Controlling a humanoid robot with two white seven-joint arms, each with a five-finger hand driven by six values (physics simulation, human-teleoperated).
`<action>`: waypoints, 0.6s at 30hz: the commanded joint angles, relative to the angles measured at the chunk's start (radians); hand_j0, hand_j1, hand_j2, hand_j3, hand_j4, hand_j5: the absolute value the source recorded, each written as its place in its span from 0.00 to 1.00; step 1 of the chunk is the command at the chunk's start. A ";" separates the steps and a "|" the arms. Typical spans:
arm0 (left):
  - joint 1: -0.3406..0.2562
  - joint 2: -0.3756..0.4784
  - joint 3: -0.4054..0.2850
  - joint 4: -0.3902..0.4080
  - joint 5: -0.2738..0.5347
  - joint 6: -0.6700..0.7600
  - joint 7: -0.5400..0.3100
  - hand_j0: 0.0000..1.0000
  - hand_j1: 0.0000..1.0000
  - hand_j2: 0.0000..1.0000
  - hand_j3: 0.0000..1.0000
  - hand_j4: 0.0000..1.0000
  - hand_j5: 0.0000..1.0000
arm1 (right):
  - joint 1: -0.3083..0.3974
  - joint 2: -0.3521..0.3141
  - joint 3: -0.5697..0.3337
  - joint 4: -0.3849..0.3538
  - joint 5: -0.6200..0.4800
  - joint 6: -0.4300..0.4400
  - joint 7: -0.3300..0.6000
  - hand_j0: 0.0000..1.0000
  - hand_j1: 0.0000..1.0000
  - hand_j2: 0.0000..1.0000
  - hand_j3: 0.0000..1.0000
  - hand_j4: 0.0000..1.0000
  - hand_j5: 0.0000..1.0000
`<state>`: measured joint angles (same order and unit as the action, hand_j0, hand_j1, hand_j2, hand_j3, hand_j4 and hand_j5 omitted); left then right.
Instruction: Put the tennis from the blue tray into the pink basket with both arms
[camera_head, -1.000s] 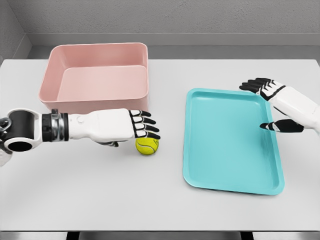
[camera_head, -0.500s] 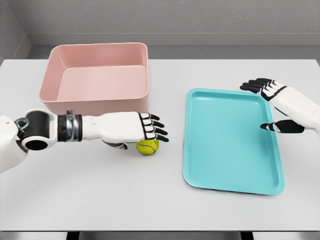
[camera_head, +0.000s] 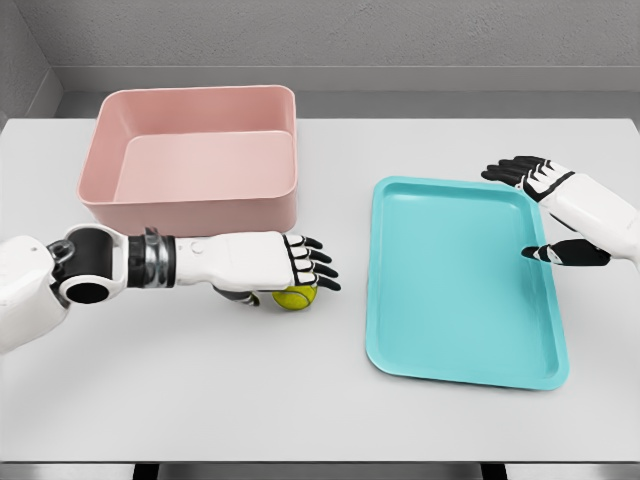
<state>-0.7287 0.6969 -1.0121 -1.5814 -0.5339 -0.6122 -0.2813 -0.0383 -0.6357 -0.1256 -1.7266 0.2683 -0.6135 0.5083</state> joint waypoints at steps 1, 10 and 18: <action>-0.002 -0.013 -0.005 0.009 0.006 0.001 0.001 1.00 1.00 1.00 1.00 1.00 1.00 | 0.000 -0.001 0.000 -0.001 -0.008 0.003 -0.001 1.00 1.00 1.00 1.00 1.00 1.00; 0.000 -0.031 -0.008 0.020 -0.018 0.001 -0.016 0.88 0.88 0.88 0.88 0.88 0.88 | 0.000 -0.002 -0.005 0.001 -0.008 0.003 -0.001 1.00 1.00 1.00 1.00 1.00 1.00; 0.002 -0.033 -0.008 0.040 -0.017 0.001 -0.039 0.79 0.79 0.79 0.79 0.79 0.79 | 0.009 -0.002 -0.017 -0.002 -0.011 0.003 -0.001 1.00 1.00 1.00 1.00 1.00 1.00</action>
<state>-0.7271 0.6653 -1.0209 -1.5463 -0.5568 -0.6122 -0.3095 -0.0291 -0.6373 -0.1417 -1.7274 0.2658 -0.6134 0.5083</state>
